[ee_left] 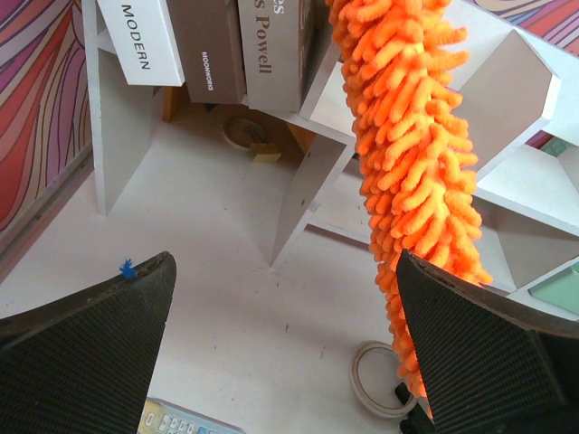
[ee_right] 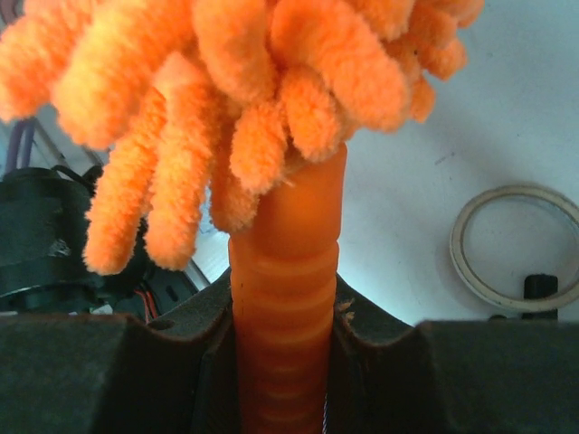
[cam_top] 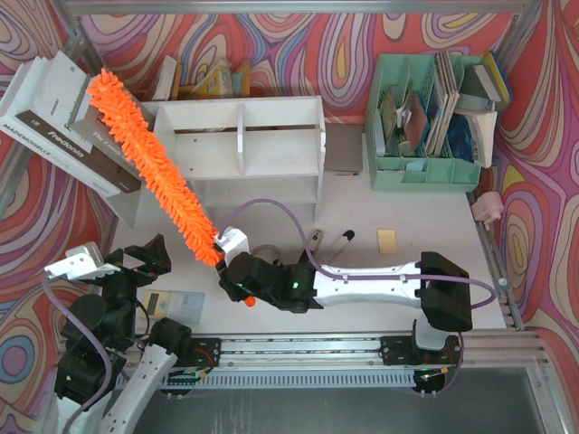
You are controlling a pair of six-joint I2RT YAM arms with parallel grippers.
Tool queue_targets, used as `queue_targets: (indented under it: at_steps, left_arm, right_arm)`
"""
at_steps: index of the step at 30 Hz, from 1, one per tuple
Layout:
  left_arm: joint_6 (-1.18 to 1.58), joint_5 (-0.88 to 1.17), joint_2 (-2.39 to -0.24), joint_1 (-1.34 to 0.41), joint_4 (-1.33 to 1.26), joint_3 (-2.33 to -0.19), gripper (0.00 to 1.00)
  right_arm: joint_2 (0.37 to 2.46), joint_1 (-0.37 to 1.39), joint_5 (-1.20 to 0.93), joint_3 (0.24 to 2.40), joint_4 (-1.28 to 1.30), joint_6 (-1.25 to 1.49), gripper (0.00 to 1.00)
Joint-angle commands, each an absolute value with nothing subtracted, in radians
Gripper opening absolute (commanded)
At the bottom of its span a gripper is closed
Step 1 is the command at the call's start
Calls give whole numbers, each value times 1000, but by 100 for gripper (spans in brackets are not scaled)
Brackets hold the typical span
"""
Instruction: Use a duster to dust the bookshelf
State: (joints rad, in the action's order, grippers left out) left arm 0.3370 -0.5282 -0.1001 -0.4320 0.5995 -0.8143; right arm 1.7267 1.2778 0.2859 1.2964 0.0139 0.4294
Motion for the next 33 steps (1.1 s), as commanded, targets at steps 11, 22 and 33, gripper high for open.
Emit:
queue_targets:
  at_steps: [11, 22, 33]
  left_arm:
    - [342, -538, -83, -431, 586, -802, 98]
    - [342, -537, -85, -431, 584, -802, 98]
    - [342, -535, -84, -431, 584, -802, 98]
  right_arm:
    - [1692, 1303, 301, 1278, -71, 405, 0]
    - [1686, 1344, 371, 1260, -83, 403, 0]
    - [1710, 1315, 351, 1274, -43, 451, 0]
